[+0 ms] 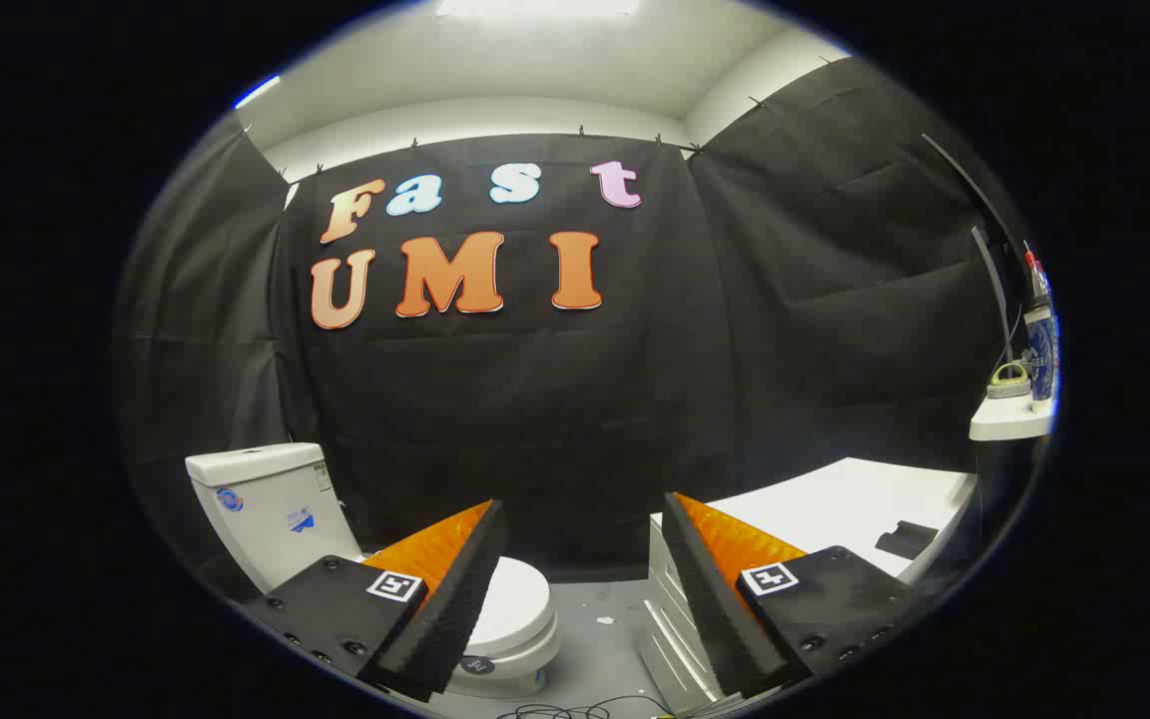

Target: Open the toilet lid.

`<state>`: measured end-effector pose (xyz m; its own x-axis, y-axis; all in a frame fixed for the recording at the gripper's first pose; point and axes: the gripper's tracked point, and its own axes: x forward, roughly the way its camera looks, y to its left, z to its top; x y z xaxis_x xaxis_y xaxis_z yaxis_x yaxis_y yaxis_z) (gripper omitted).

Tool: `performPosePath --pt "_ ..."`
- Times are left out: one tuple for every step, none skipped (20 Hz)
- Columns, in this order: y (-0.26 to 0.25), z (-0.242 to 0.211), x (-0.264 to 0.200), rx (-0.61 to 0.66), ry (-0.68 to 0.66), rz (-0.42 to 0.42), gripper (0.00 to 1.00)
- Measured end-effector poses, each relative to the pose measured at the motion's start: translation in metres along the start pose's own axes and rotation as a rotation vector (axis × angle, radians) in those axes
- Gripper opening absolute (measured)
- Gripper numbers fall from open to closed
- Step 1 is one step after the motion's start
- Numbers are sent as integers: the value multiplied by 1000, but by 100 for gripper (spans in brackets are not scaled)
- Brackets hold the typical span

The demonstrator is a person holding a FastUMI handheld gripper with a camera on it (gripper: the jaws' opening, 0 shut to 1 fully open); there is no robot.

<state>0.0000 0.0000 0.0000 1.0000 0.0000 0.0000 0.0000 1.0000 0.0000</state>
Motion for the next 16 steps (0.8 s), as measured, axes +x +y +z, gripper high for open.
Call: performPosePath --pt "0 0 1 0 1 1 100" --pt "1 0 1 -1 1 1 100" --pt "1 1 1 -1 1 2 100" --pt "0 1 2 -1 0 1 100" --pt "0 2 1 -1 0 0 100" --pt "0 2 0 -1 0 -1 100" --pt "-1 1 0 0 1 -2 100" --pt "-1 0 1 0 3 -2 100" --pt "-1 0 0 1 5 0 100" --pt "-1 0 1 0 5 0 100" --pt "-1 0 1 0 5 1 100" --pt "0 1 0 0 4 2 100" --pt "-1 1 0 0 5 2 100" --pt "-1 0 0 1 6 2 100" --pt "-1 0 0 1 6 1 100" --pt "-1 1 1 1 5 1 100"
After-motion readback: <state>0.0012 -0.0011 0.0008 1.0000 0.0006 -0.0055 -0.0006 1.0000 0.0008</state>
